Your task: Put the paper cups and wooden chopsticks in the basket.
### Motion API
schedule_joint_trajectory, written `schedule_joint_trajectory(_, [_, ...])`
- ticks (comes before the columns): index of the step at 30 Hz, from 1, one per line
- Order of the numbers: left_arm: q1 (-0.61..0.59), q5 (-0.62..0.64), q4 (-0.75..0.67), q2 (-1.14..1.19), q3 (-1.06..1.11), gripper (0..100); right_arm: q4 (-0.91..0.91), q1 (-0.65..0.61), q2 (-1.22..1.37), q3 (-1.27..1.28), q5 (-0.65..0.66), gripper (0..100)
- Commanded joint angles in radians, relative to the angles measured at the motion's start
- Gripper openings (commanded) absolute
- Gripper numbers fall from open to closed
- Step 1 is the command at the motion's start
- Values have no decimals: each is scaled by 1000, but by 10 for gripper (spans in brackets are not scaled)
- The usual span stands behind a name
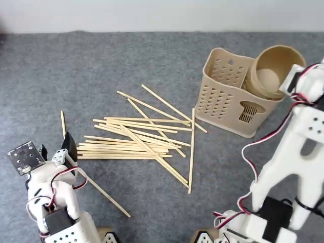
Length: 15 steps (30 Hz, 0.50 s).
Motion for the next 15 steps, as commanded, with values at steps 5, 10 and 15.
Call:
schedule_joint_trajectory(5, [2, 0, -23, -15, -8, 264, -21, 27, 65, -52, 11, 46])
schedule_joint_trajectory(10, [2, 0, -23, -15, -8, 264, -21, -15, 71, -54, 5, 256])
schedule_joint_trajectory(15, [2, 0, -23, -15, -8, 264, -13, -68, 28, -104, 3, 396])
